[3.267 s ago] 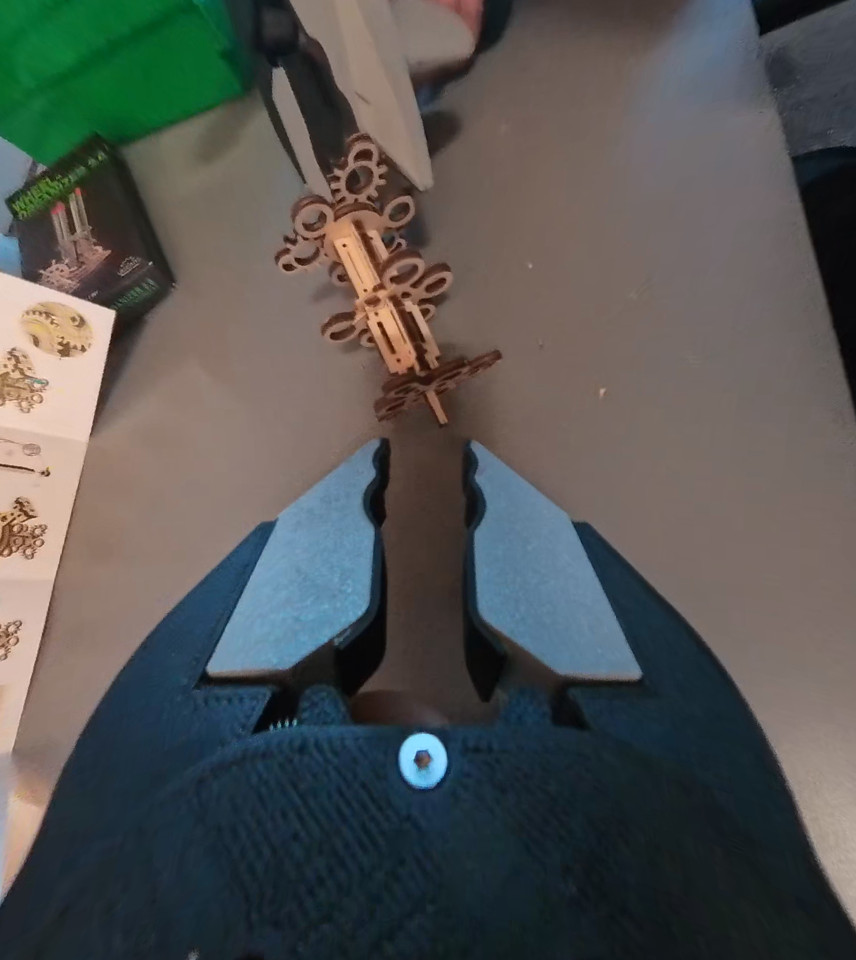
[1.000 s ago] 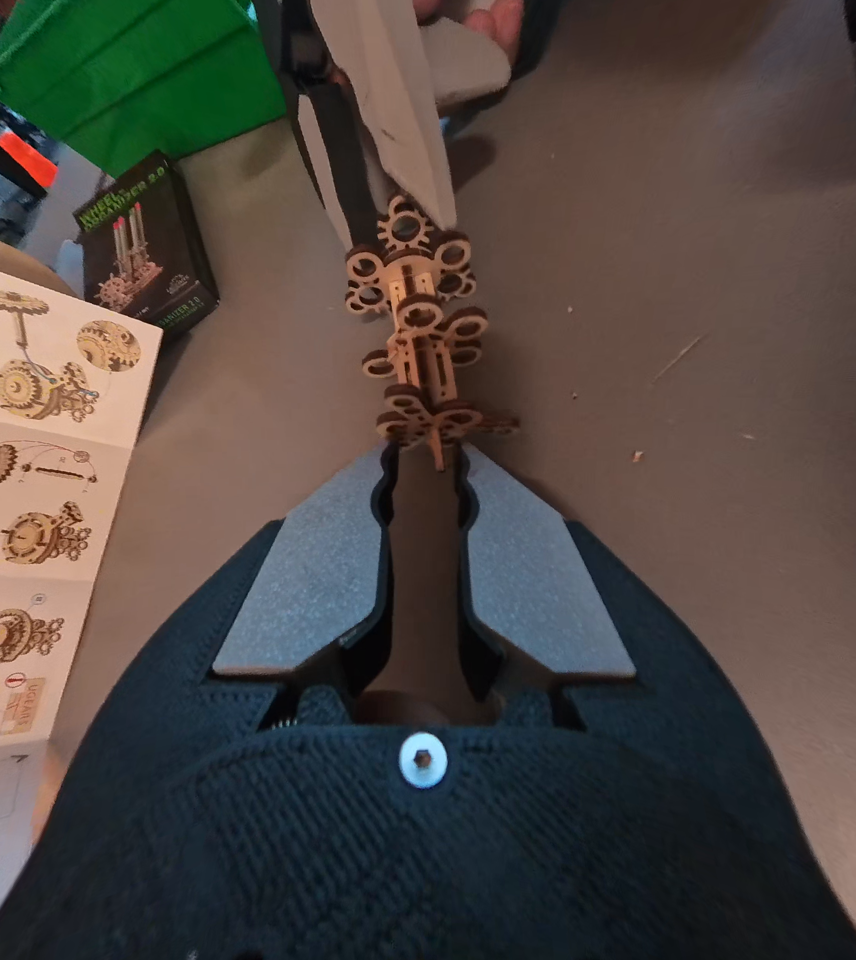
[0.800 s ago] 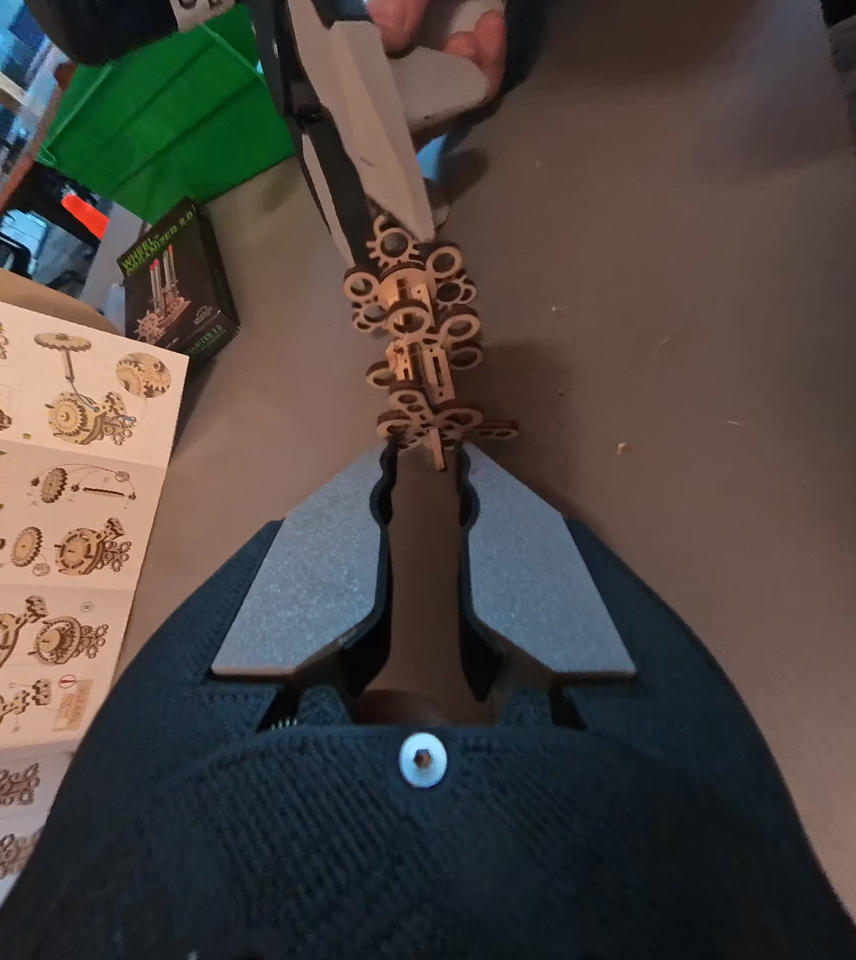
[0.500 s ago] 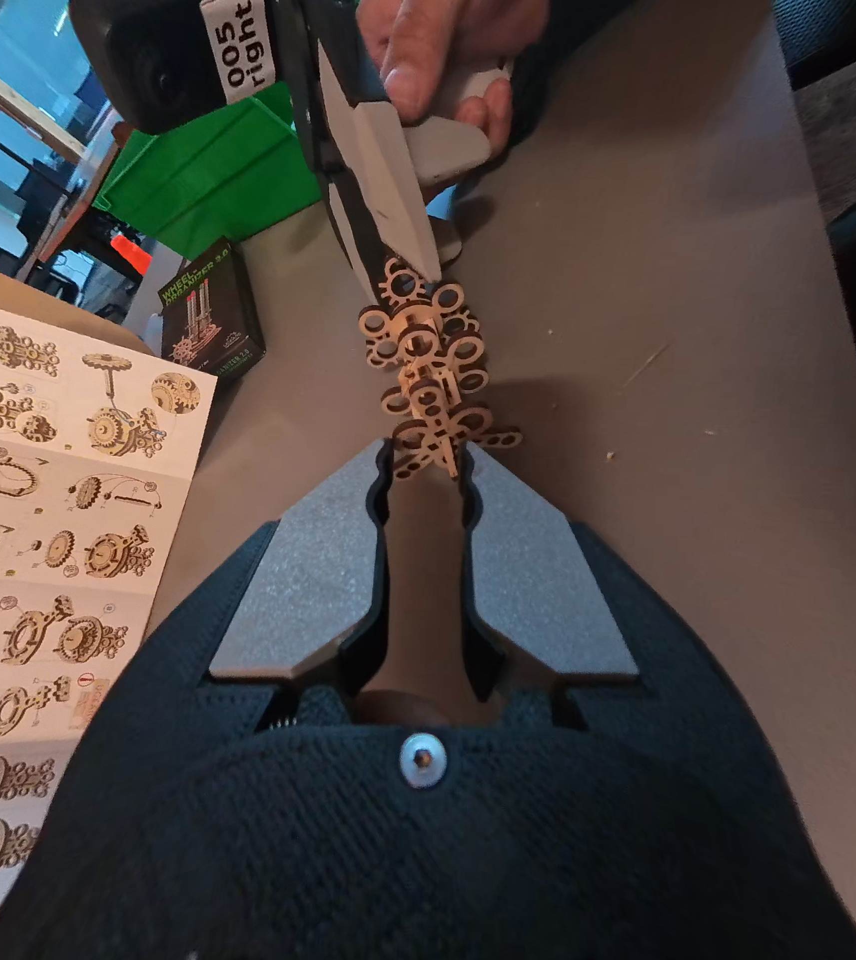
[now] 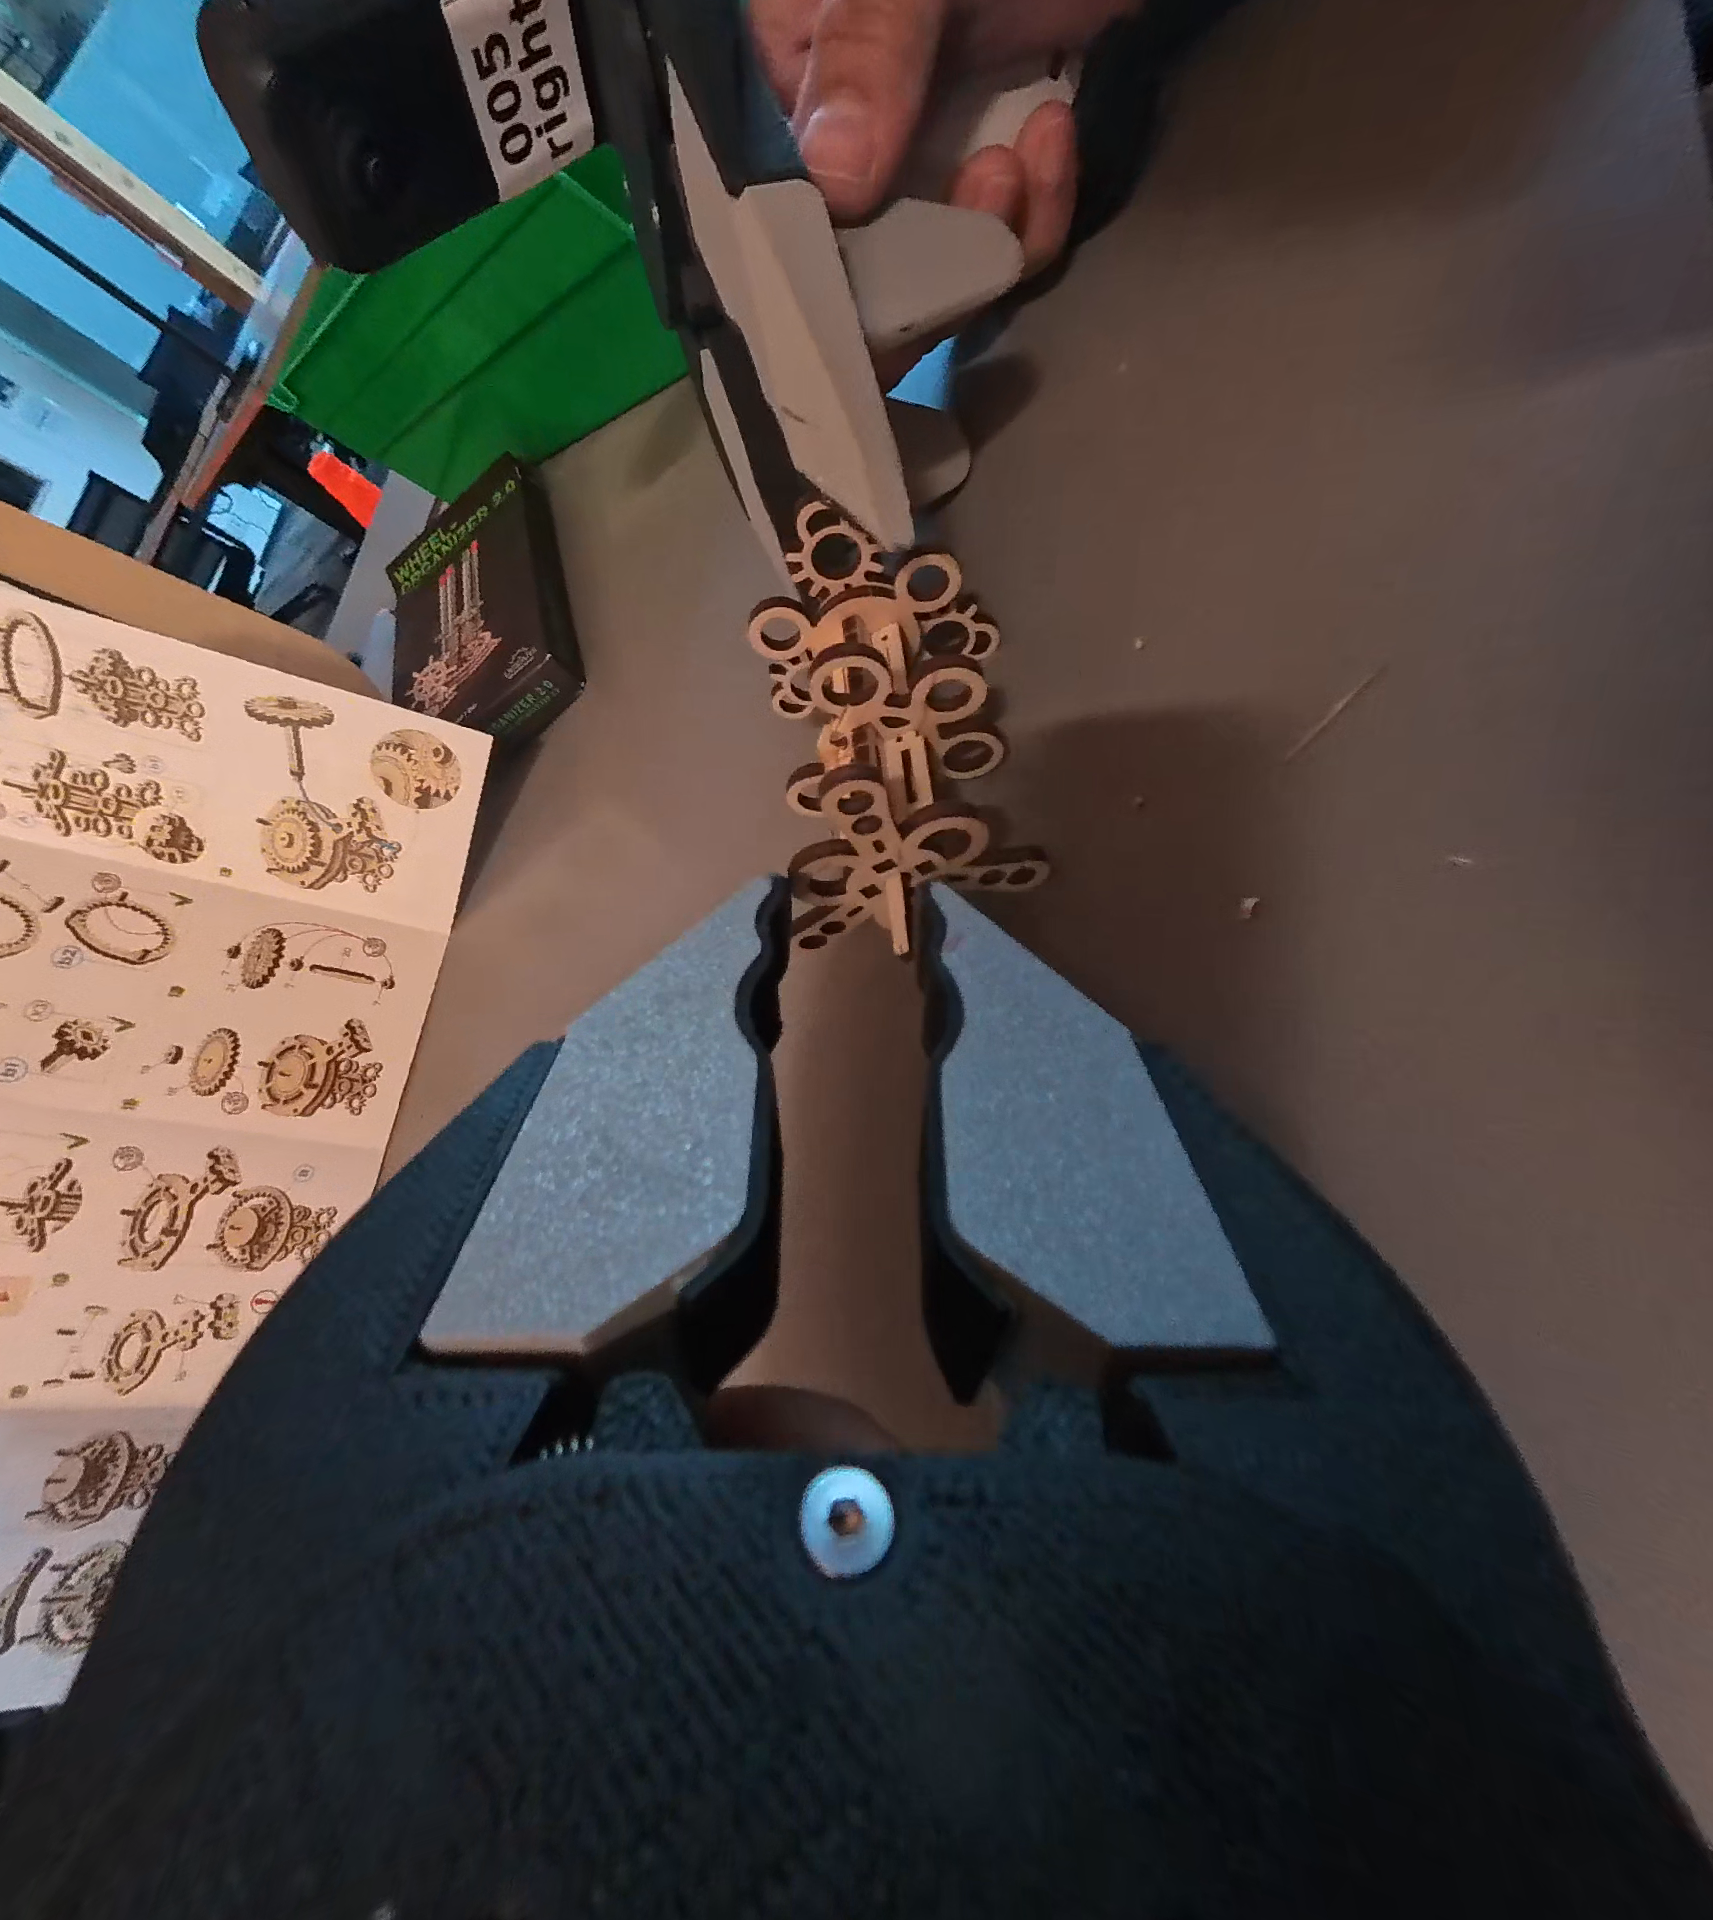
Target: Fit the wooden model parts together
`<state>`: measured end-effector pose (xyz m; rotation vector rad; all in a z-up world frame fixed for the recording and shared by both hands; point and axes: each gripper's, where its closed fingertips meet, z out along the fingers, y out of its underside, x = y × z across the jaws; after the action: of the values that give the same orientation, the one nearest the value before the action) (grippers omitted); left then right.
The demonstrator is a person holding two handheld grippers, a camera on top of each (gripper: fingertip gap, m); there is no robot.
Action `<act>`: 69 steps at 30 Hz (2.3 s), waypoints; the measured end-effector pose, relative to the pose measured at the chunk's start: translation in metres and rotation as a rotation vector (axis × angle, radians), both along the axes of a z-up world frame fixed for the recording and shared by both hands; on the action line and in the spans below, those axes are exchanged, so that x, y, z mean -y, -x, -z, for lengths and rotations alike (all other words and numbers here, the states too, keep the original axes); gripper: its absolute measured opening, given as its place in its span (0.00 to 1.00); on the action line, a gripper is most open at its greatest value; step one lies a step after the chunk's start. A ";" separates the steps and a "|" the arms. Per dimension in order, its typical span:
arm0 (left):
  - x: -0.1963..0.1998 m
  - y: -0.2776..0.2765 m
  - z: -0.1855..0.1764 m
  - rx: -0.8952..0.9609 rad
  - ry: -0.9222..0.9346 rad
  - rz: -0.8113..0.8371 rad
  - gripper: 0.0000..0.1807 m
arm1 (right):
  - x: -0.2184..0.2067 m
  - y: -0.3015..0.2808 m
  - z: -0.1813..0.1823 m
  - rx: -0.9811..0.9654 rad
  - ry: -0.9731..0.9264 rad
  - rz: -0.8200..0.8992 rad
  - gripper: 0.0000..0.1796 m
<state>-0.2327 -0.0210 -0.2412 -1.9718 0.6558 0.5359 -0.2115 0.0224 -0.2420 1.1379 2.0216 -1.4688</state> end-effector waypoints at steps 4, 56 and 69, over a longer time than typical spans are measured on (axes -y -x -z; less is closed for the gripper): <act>0.000 -0.005 0.002 0.007 0.017 0.035 0.12 | 0.000 0.000 0.000 0.001 0.001 -0.001 0.22; 0.002 0.009 -0.007 -0.189 -0.042 -0.007 0.01 | 0.002 0.003 -0.007 -0.153 -0.067 0.021 0.21; 0.000 0.007 -0.001 -0.266 -0.086 -0.008 0.07 | -0.002 0.007 0.000 -0.123 -0.081 0.051 0.21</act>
<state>-0.2398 -0.0214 -0.2405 -1.8395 0.7752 0.8270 -0.2183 0.0245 -0.2417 1.1653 2.1674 -1.5282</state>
